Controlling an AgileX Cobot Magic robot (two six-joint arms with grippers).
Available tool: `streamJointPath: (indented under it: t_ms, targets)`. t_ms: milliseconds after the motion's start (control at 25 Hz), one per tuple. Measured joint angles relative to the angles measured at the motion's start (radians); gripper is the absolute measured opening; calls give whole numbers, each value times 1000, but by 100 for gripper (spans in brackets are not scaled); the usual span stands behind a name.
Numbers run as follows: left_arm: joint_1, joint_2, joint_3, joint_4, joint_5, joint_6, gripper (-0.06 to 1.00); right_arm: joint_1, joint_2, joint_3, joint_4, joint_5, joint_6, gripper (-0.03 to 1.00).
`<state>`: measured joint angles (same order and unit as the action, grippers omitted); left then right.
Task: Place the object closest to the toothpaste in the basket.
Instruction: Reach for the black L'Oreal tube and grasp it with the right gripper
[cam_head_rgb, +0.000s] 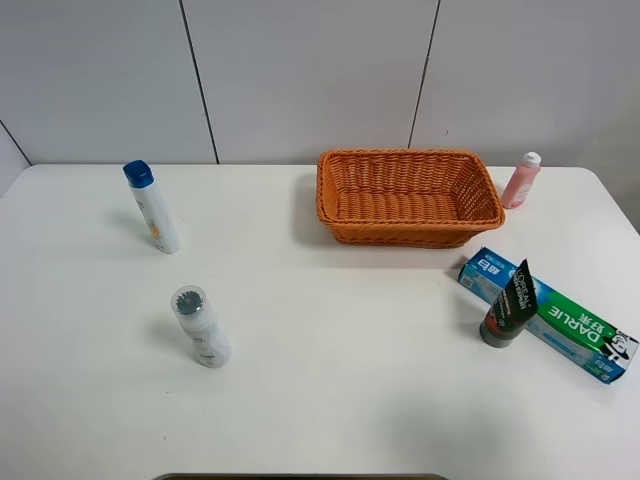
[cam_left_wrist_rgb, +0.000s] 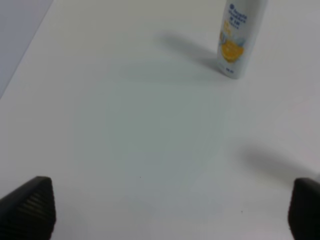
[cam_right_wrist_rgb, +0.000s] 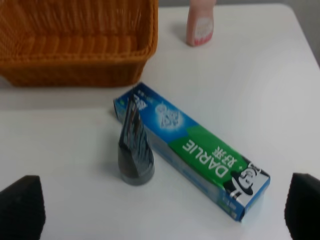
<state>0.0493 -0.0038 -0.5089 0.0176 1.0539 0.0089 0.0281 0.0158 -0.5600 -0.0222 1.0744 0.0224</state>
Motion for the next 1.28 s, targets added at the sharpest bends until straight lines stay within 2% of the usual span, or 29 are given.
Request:
streamJointPath:
  t_ms: [360,800,1280]
  targets:
    - [0,0,0,0,0,0,94,0,280,-130,4,-20,45,99]
    - [0,0,0,0,0,0,94,0,668,-163,51,-28,130,99]
    - [0,0,0,0,0,0,94,0,1014,-163,57,-173,154,99]
